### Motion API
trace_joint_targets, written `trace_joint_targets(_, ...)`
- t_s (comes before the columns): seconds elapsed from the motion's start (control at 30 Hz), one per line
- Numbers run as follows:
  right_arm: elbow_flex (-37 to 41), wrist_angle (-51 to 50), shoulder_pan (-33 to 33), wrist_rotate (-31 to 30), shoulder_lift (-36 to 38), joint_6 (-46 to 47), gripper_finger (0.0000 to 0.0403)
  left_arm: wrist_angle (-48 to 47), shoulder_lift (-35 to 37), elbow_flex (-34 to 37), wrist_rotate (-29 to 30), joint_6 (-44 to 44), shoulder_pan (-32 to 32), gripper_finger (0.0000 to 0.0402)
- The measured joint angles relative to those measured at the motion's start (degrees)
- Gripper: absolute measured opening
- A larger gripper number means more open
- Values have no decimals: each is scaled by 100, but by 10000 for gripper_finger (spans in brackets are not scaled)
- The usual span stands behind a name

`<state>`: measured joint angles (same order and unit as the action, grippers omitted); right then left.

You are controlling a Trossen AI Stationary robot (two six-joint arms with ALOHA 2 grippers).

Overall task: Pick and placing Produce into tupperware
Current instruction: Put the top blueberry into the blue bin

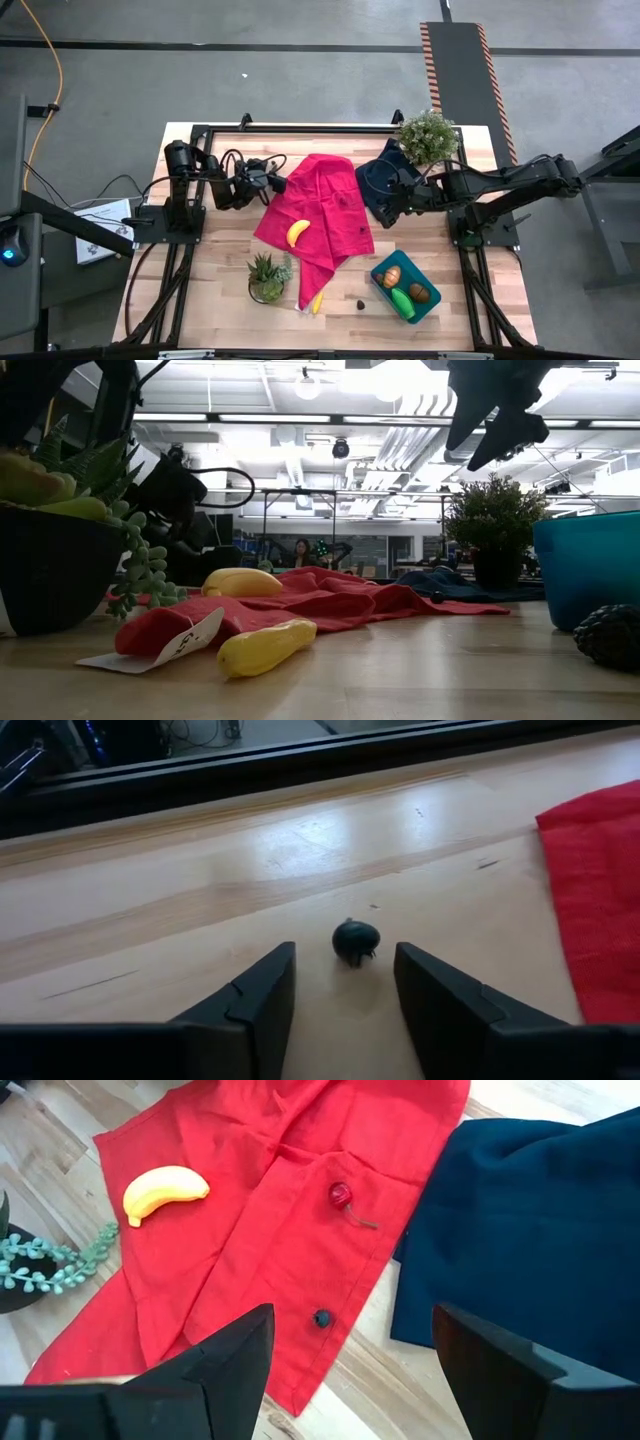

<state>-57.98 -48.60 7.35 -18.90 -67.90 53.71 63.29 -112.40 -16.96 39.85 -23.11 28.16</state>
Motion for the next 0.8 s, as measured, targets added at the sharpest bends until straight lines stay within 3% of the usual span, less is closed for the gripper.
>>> trace_joint_targets(0.37, 0, 2, 0, 7, 0, -19, 261, -605, 7, -451, -15, 20, 0, 161)
trace_joint_targets(0.8, 0, 2, 0, 26, 0, 2, 261, -637, 4, -435, 141, -208, -1, 161)
